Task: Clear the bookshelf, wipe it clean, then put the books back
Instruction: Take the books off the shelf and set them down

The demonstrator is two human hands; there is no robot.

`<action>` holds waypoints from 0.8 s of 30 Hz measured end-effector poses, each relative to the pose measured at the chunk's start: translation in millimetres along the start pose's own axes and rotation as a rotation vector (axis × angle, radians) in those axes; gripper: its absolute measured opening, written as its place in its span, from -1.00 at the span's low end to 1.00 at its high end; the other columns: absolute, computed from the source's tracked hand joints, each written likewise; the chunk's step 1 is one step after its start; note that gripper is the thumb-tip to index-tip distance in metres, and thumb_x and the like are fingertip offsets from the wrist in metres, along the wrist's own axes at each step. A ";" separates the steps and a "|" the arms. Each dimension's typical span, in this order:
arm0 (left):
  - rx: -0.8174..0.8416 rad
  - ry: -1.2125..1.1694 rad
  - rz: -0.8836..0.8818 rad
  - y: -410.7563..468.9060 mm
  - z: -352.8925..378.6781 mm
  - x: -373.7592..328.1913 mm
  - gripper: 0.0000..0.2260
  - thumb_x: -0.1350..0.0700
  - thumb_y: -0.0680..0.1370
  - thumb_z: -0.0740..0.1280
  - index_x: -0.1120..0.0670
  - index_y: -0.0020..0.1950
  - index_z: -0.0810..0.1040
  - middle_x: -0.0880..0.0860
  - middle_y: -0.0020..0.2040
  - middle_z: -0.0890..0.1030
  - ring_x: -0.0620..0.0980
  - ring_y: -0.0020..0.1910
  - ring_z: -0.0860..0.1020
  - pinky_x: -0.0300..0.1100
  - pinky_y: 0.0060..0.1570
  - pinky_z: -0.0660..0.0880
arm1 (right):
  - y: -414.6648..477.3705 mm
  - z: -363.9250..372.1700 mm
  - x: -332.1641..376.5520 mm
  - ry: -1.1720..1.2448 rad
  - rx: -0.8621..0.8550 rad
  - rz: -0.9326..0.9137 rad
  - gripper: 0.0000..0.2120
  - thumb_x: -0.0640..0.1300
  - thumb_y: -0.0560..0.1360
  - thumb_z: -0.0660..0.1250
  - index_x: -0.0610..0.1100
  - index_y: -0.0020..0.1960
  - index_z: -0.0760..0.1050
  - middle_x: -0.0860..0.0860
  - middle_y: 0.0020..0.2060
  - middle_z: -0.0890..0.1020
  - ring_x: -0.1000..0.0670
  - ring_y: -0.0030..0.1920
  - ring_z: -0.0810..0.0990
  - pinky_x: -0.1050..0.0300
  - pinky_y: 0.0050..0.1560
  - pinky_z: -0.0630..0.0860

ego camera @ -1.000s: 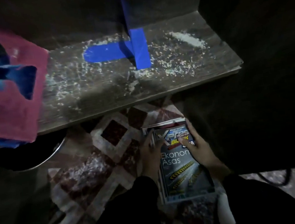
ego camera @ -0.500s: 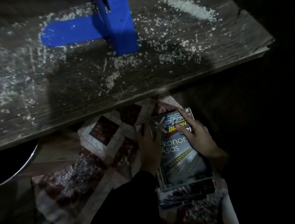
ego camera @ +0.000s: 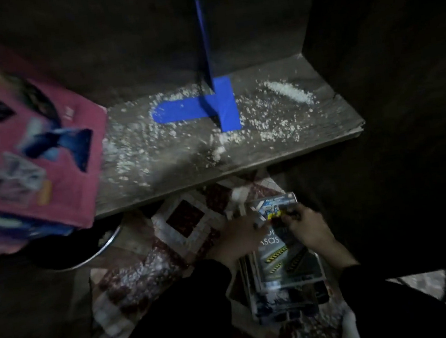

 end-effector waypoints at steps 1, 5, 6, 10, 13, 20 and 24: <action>0.056 -0.022 0.008 -17.5 -8.1 -3.7 -0.76 0.05 0.61 0.25 0.11 0.22 0.52 0.14 0.14 0.59 0.09 0.15 0.54 -0.19 0.02 0.42 | -15.4 -3.3 11.9 0.029 0.049 -0.015 -0.72 -0.04 0.55 0.29 -0.09 0.22 0.53 -0.14 0.08 0.61 -0.18 0.14 0.54 0.10 0.08 0.46; -0.129 -0.043 0.091 -99.8 -70.2 -22.9 -0.88 0.16 0.57 0.26 0.14 -0.07 0.58 0.15 0.00 0.64 0.05 0.03 0.58 -0.18 -0.03 0.44 | -80.8 -9.1 82.7 0.044 0.235 -0.267 -0.69 -0.28 0.50 0.27 -0.03 -0.37 0.48 0.08 -0.46 0.49 0.11 -0.36 0.48 0.26 -0.30 0.36; -0.245 -0.060 0.110 -122.6 -91.1 -26.8 -0.86 0.16 0.56 0.27 0.17 -0.08 0.60 0.13 -0.04 0.65 0.02 -0.01 0.58 -0.20 -0.06 0.42 | -96.0 -9.5 104.0 0.035 0.258 -0.328 -0.67 -0.29 0.50 0.27 -0.02 -0.39 0.46 0.11 -0.50 0.47 0.18 -0.42 0.46 0.33 -0.36 0.34; -0.751 -0.157 0.221 -222.0 -182.8 -34.3 -0.74 -0.01 0.43 0.20 0.09 -0.09 0.61 -0.01 -0.16 0.62 -0.11 -0.13 0.54 -0.28 -0.08 0.38 | -154.6 -10.6 205.1 0.136 0.323 -0.580 -0.86 -0.26 0.54 0.29 -0.13 -0.13 0.60 0.13 -0.47 0.55 0.27 -0.44 0.47 0.36 -0.37 0.39; -1.174 -0.025 0.332 -287.1 -241.2 -30.6 -0.70 -0.05 0.47 0.16 0.05 0.00 0.59 -0.01 -0.06 0.59 -0.07 -0.02 0.49 -0.24 0.05 0.35 | -196.3 -9.8 283.5 0.397 0.329 -0.747 -0.79 -0.37 0.54 0.25 -0.11 -0.09 0.57 0.07 -0.33 0.59 0.23 -0.38 0.52 0.41 -0.30 0.42; -1.688 0.274 0.112 -334.8 -320.3 -20.8 -0.44 0.03 0.51 0.33 0.16 0.46 0.30 0.24 0.41 0.32 0.18 0.34 0.18 0.04 0.31 0.22 | -237.5 4.7 383.3 0.639 0.206 -0.937 -0.37 -0.15 0.42 0.48 0.05 0.41 0.28 0.07 -0.01 0.48 0.11 -0.07 0.48 0.25 0.09 0.45; -1.677 0.416 -0.014 -322.9 -334.4 -17.9 -0.30 -0.13 0.47 0.30 0.16 0.51 0.20 0.16 0.34 0.44 0.17 0.24 0.24 0.10 0.16 0.35 | -232.5 14.8 387.1 0.598 0.181 -0.939 -0.05 0.21 0.22 0.43 0.09 0.51 0.11 0.01 0.14 0.43 0.01 0.13 0.47 0.06 0.23 0.45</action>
Point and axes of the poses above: each hand's wrist, its own y-axis towards the middle knuckle, its own z-axis out of the palm, x = y × z, the point moved 5 cm from there along y, towards the middle knuckle
